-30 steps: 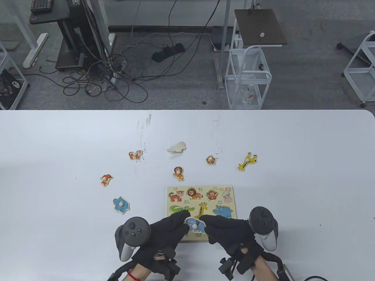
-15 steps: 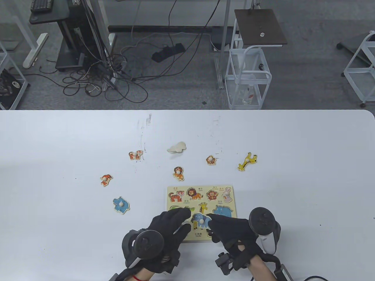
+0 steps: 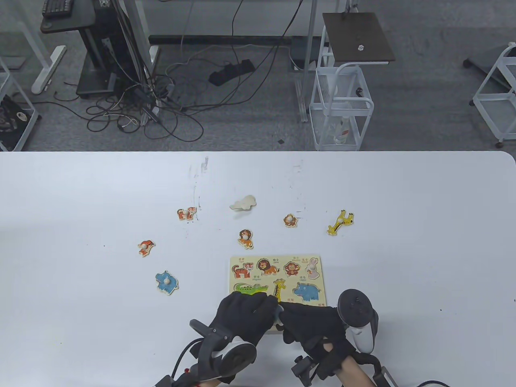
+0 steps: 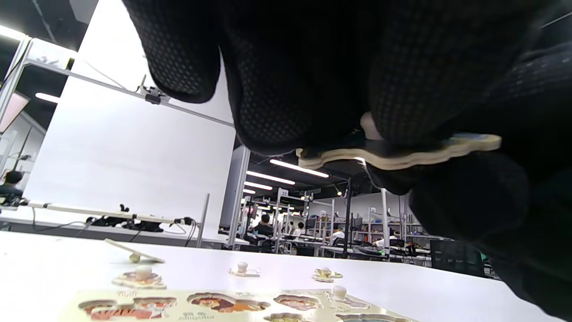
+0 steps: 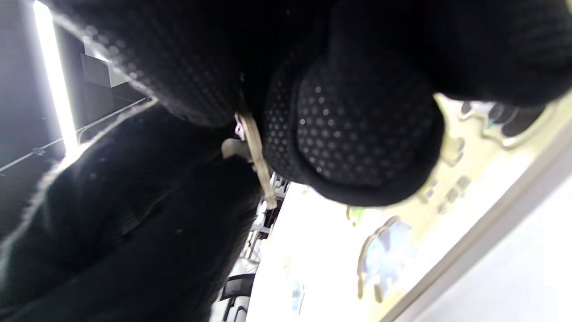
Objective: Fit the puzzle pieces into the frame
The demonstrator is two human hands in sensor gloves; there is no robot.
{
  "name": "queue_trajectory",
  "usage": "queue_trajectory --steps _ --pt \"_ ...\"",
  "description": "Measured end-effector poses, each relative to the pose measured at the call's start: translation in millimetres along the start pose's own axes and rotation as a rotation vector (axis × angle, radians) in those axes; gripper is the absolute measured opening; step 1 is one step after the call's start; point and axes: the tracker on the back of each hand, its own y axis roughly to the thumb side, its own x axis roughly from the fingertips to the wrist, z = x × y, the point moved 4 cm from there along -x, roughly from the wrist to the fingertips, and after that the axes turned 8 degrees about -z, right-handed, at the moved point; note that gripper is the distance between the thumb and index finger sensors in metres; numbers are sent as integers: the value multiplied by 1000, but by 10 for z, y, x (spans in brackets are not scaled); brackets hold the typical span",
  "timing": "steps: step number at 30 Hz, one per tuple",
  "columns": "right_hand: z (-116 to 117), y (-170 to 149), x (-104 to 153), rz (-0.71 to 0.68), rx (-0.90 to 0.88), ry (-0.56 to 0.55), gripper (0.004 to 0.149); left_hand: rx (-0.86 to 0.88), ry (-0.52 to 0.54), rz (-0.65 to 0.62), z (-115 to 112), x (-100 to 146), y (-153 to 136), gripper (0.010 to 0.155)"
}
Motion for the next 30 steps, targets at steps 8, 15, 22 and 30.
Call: queue_trajectory --steps 8,15,22,30 --pt "44 43 -29 -69 -3 51 48 -53 -21 -88 41 -37 86 45" --pt "-36 99 -16 -102 124 1 54 -70 -20 -57 29 -37 54 45" --pt "-292 241 14 -217 492 -169 56 -127 -307 54 -221 -59 -191 45" --pt "-321 254 17 -245 624 -192 60 -169 -491 81 -512 -41 -306 43"
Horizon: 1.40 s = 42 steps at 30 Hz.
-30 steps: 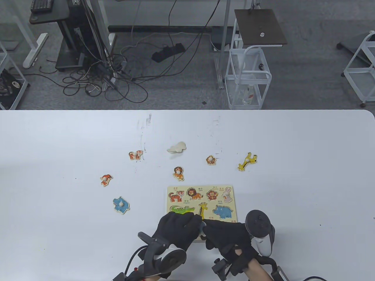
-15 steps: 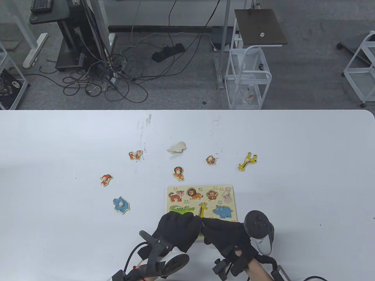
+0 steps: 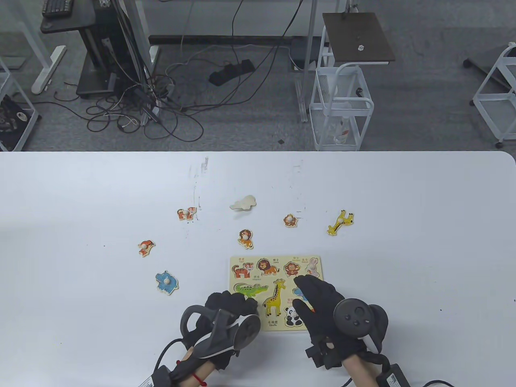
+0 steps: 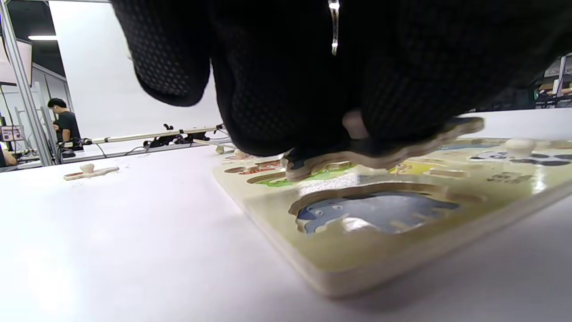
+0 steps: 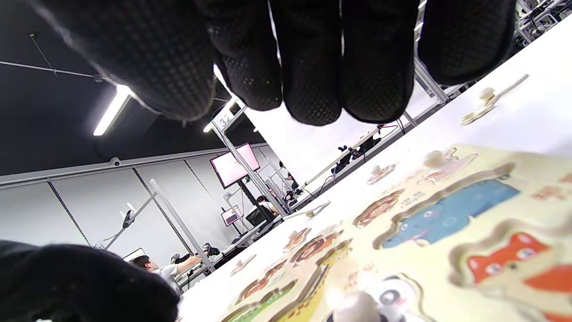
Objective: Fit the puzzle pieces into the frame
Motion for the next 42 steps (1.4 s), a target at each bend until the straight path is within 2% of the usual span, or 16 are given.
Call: queue_trajectory --steps 10,27,36,39,42 --pt "11 13 2 -8 3 0 61 -82 -37 -25 -96 -55 114 41" --pt "41 48 15 -22 -12 3 62 -102 -49 -24 -112 -67 137 42" --pt "47 55 17 -22 -7 12 62 -75 -71 -16 -145 -66 128 42" --pt "51 63 20 -26 1 15 63 -38 -81 -7 -150 -42 88 47" --pt "37 61 28 -28 0 13 62 29 -24 42 -57 25 -16 51"
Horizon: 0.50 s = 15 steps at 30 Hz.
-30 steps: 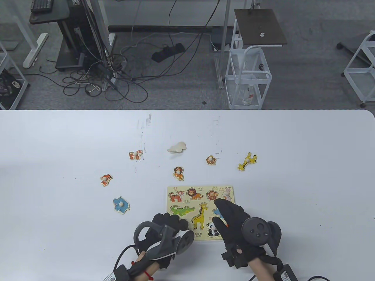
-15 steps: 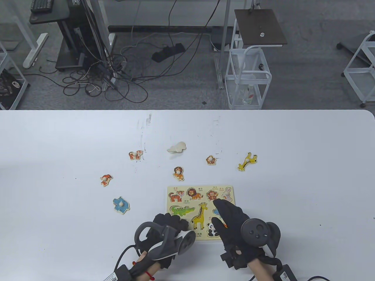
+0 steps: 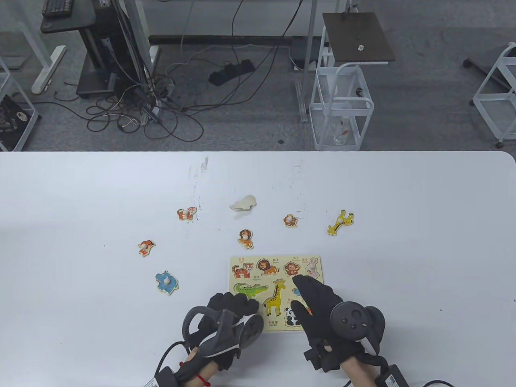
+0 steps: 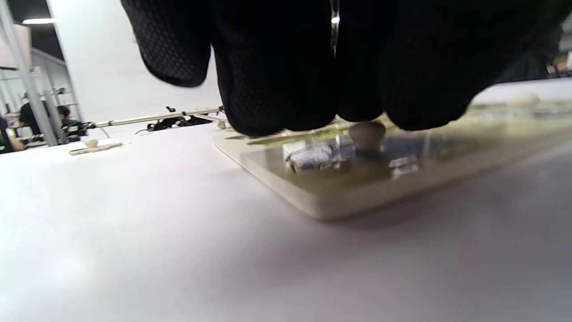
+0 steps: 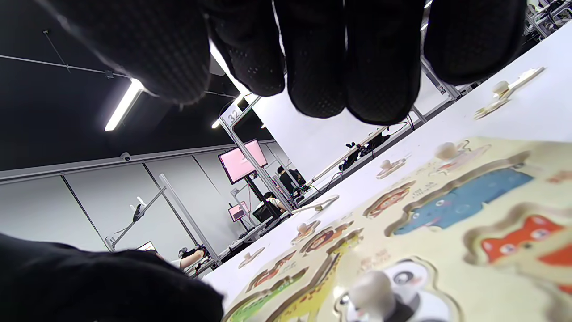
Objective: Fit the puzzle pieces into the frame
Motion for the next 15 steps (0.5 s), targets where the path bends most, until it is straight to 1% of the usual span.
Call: queue_trajectory --steps 2,3,5,7,9,11,13,15 --pt "-14 -8 3 5 0 -6 62 64 84 7 105 65 -60 51" --pt "-19 -15 6 8 -2 -9 62 132 144 12 165 105 -100 49" --pt "-17 -22 15 14 -3 -8 62 247 229 20 246 172 -182 48" --pt "-15 1 25 8 6 -4 62 329 295 26 297 239 -276 49" --pt "-20 23 34 2 16 -5 62 368 332 22 320 278 -340 52" --pt "-33 41 38 4 29 -6 60 370 372 38 317 314 -407 58" --pt "-63 65 44 14 46 -24 61 362 411 54 291 328 -438 60" --pt "-87 100 37 31 66 -31 61 339 376 51 256 309 -437 63"
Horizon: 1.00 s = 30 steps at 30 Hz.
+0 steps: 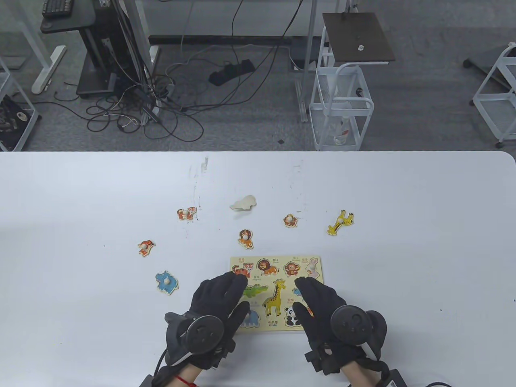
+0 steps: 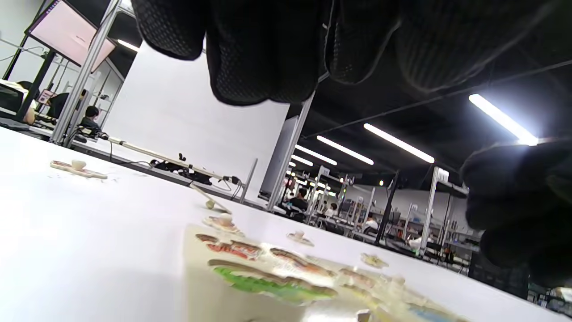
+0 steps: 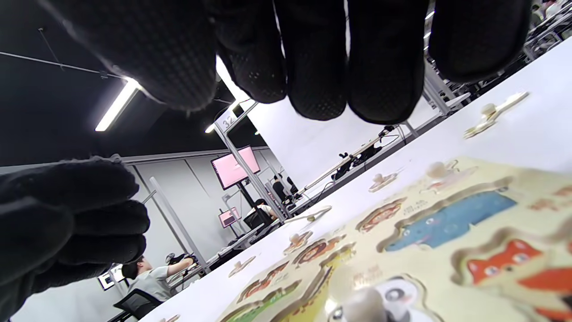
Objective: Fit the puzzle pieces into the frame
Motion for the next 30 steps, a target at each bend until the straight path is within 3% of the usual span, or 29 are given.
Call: queue_trajectory --steps 10,14,16,23,30 --pt "-239 212 -299 -17 178 21 60 10 -69 -19 -110 -3 17 65" --pt "-303 161 -542 -22 385 54 60 13 -87 -30 -160 13 44 64" --pt "-332 62 -718 -2 501 101 59 22 -100 -34 -179 7 69 64" --pt "-393 -324 -1230 154 560 168 55 6 -100 -37 -174 9 66 64" --pt "-253 -692 -1693 229 720 222 48 17 -101 -15 -166 8 1 66"
